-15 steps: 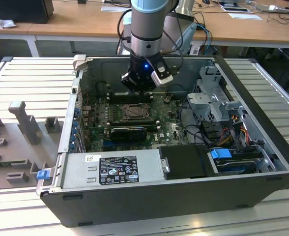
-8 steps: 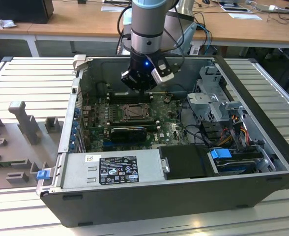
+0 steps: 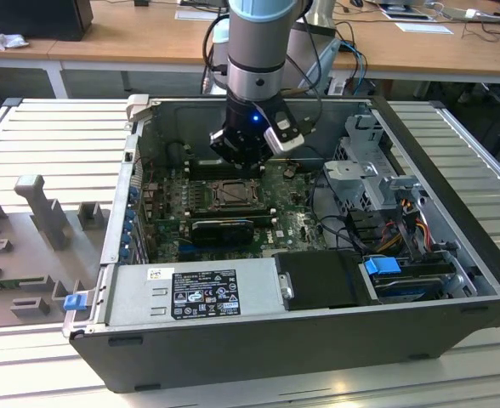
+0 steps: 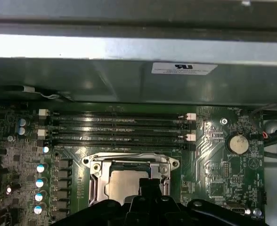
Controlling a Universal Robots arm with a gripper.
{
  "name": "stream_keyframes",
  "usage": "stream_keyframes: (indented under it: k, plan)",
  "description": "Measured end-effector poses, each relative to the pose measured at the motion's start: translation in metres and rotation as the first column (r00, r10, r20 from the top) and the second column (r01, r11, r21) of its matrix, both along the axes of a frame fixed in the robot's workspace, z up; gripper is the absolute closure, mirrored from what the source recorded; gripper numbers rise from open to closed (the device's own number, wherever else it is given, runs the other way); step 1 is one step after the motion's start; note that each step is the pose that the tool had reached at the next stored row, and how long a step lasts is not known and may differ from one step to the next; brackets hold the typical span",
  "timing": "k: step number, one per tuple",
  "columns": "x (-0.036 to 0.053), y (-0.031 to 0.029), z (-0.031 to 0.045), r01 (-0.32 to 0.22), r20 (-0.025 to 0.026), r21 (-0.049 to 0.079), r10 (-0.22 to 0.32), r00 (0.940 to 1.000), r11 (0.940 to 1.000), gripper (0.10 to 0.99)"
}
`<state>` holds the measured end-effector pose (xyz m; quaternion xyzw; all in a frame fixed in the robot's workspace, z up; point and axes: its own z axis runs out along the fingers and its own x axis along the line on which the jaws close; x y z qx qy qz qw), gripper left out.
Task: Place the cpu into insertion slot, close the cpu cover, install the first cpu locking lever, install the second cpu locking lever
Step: 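Install the second cpu locking lever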
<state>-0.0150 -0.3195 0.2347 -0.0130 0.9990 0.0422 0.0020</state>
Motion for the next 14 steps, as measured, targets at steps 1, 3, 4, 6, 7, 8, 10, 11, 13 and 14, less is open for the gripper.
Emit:
stream_keyframes:
  k: [1,3,4,6,7,8,10,11,13,14]
  plan:
    - [0.0,-0.0002,0.001,0.0,-0.0001,0.0,0.0,1.0,1.0,0.98]
    - [0.0,-0.0009,0.0075,0.0,0.0,0.0,0.0,1.0,1.0,0.98]
    - [0.0,-0.0028,0.0078,0.0,0.0002,0.0,0.0,1.0,1.0,0.98]
    - [-0.0002,-0.0088,0.0079,0.0,0.0,0.0,0.0,1.0,1.0,0.98]
    - [-0.0004,-0.0143,0.0078,0.0,0.0001,0.0,0.0,1.0,1.0,0.98]
    - [-0.0006,-0.0189,0.0078,0.0,0.0001,0.0,0.0,1.0,1.0,0.98]
    - [-0.001,-0.029,0.0075,0.0,0.0001,0.0,0.0,1.0,1.0,0.98]
    - [-0.0011,-0.033,0.0073,0.0,0.0,0.001,0.0,1.0,1.0,0.98]
    - [-0.0012,-0.0394,0.0067,0.0,-0.0022,0.039,0.0,1.0,0.9992,0.98]
    - [-0.0012,-0.0403,0.0066,0.0,-0.0023,0.056,0.0,1.0,0.9984,0.98]
